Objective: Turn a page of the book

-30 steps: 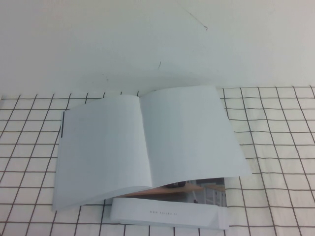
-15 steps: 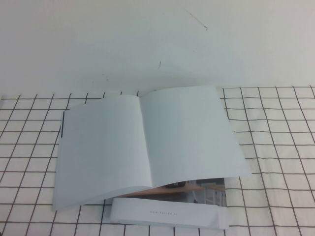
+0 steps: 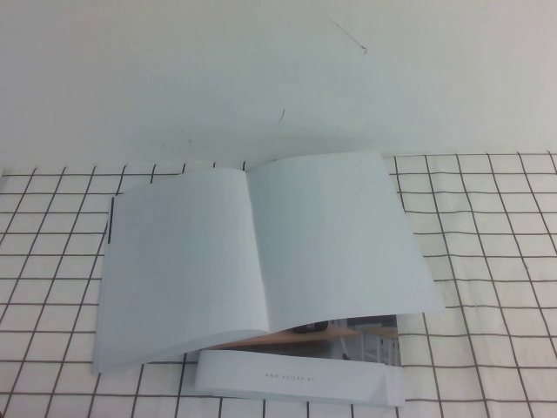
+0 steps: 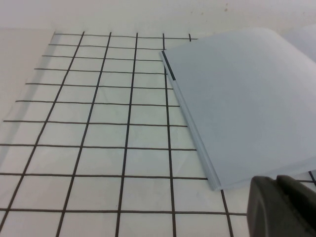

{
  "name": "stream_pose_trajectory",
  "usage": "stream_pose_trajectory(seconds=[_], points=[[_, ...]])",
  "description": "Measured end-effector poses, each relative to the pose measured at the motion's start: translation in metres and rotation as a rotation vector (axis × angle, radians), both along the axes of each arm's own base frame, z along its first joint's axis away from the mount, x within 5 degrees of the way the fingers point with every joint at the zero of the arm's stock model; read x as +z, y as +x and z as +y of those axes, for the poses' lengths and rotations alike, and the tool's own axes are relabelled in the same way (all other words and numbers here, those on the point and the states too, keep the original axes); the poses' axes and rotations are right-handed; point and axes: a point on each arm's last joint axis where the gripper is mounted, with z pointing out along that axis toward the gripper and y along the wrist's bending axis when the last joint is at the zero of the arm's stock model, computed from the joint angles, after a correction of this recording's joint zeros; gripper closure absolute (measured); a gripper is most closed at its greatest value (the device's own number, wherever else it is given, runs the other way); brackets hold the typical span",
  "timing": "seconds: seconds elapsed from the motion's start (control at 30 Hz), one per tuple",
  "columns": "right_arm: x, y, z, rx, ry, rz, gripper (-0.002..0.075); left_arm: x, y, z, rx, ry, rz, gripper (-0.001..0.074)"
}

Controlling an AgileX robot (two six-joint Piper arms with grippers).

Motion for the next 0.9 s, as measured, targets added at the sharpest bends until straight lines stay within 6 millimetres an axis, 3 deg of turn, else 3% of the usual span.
stream_pose_trajectory(seconds=[0.5, 0.9], points=[[0.001, -0.002, 0.0, 0.0, 0.006, -0.018, 0.0728, 0.0, 0.0, 0.0, 0.001, -0.004, 0.0, 0.0738], [0.015, -0.022, -0.012, -0.048, 0.013, -0.271, 0.0728, 0.0, 0.0, 0.0, 0.001, -0.004, 0.0, 0.0738]])
